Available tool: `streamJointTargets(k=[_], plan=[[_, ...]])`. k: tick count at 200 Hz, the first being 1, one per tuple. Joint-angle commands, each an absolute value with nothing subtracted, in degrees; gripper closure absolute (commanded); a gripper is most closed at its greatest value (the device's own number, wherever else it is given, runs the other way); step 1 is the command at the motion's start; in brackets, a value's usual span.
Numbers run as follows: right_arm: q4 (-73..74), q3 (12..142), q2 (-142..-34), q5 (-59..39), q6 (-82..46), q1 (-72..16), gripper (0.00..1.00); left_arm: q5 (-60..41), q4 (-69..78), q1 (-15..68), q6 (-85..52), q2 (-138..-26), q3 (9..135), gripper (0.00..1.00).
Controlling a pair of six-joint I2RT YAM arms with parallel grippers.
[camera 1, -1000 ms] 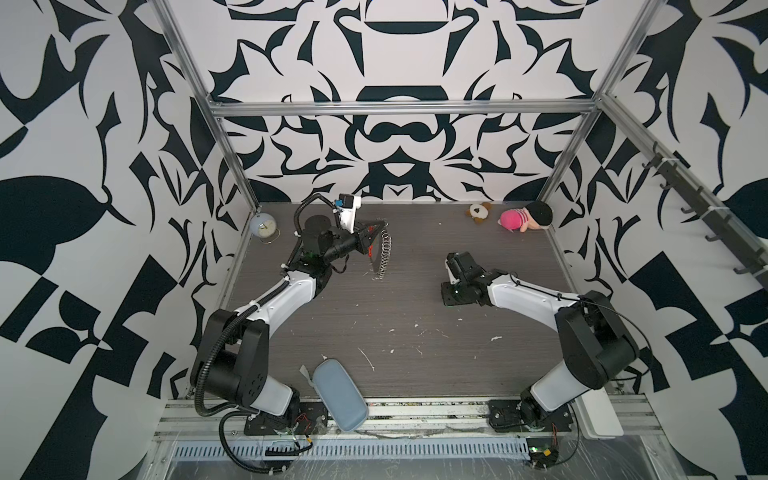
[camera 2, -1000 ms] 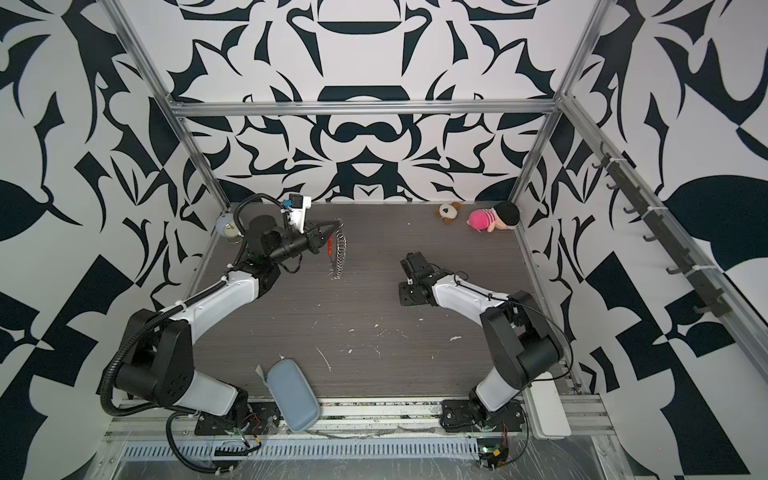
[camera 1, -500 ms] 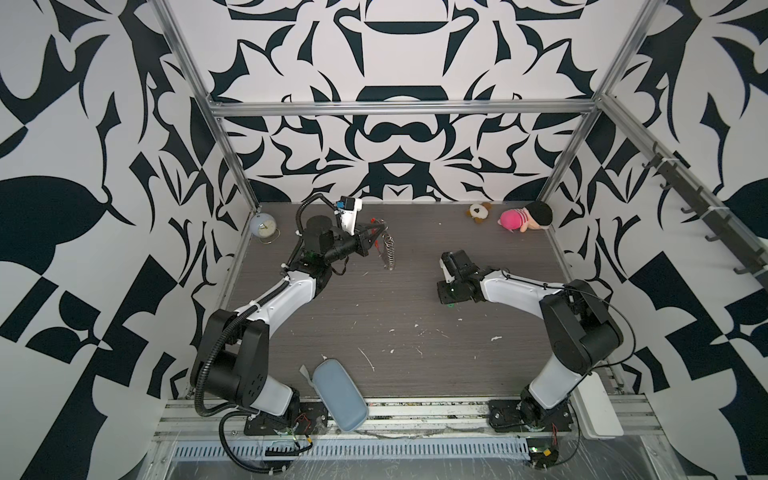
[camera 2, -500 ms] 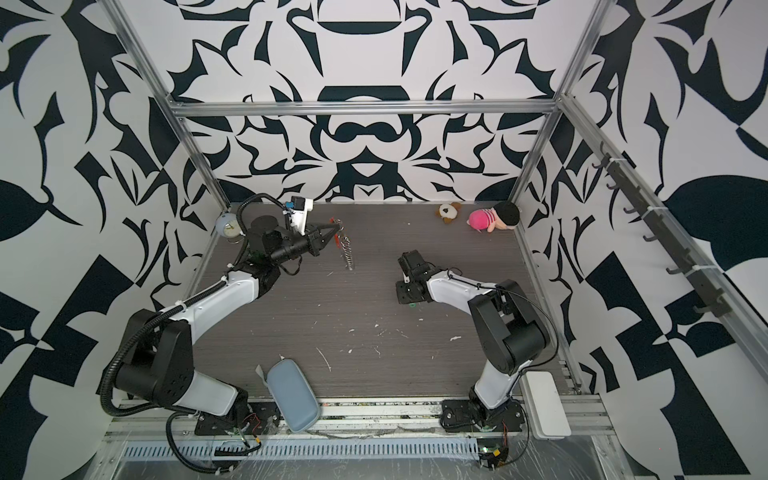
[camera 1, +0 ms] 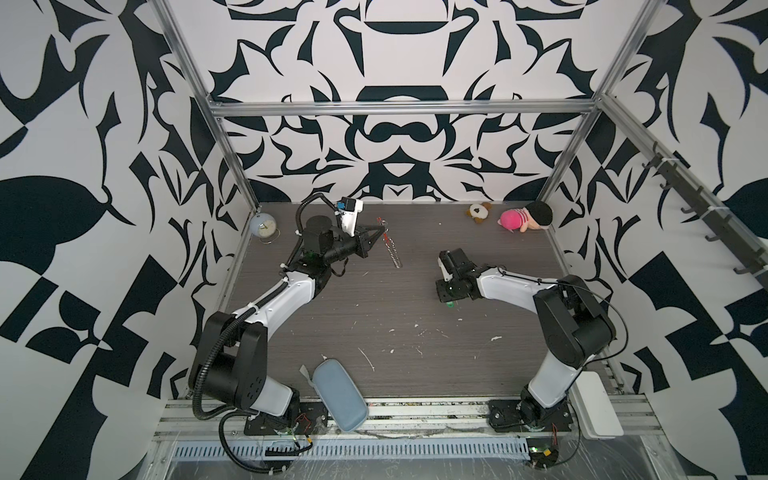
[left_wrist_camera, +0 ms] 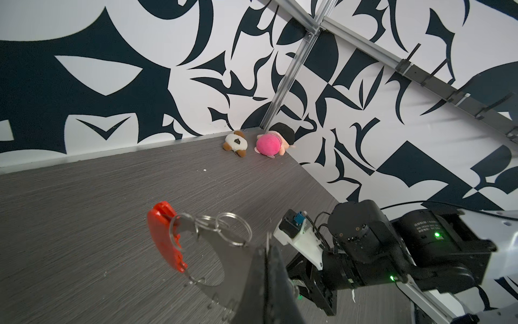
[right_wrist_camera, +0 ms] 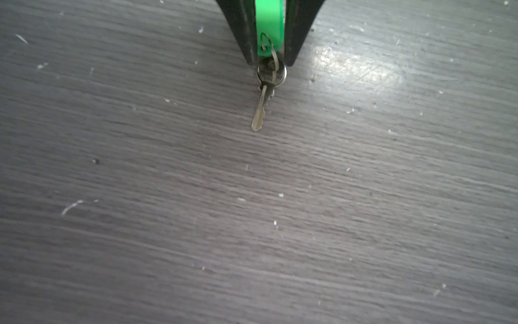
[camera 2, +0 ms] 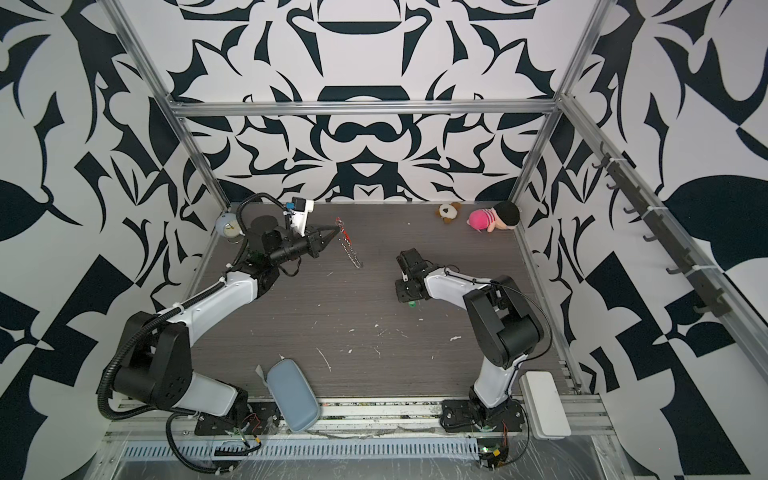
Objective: Put the keys on the keyring
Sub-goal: 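Lower the right gripper and close it on the green-tagged key's ring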
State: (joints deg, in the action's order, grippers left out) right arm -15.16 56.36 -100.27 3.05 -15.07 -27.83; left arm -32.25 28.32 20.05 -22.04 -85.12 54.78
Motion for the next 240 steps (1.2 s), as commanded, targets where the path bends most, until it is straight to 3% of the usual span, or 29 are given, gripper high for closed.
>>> streamJointTargets(k=[1, 67, 142, 193, 240], plan=[[-15.2, 58.3, -100.5, 4.2, -14.3, -27.6, 0.77, -33.1, 30.0, 20.2, -21.2, -83.5, 55.5, 1.0], [-15.8, 57.5, -100.4, 4.2, -12.9, -27.6, 0.75, -32.6, 30.0, 20.2, -20.5, -83.9, 55.4, 1.0], [-15.8, 56.6, -98.7, 4.0, -13.1, -27.6, 0.78, -32.6, 30.1, 20.2, -20.9, -84.0, 55.7, 1.0], [-16.5, 56.5, -98.3, 3.9, -12.9, -27.6, 0.7, -32.2, 30.0, 20.2, -20.9, -83.1, 54.9, 1.0], [-16.5, 55.7, -96.8, 3.4, -13.1, -27.6, 0.72, -32.2, 29.8, 20.2, -21.2, -82.8, 55.0, 1.0]])
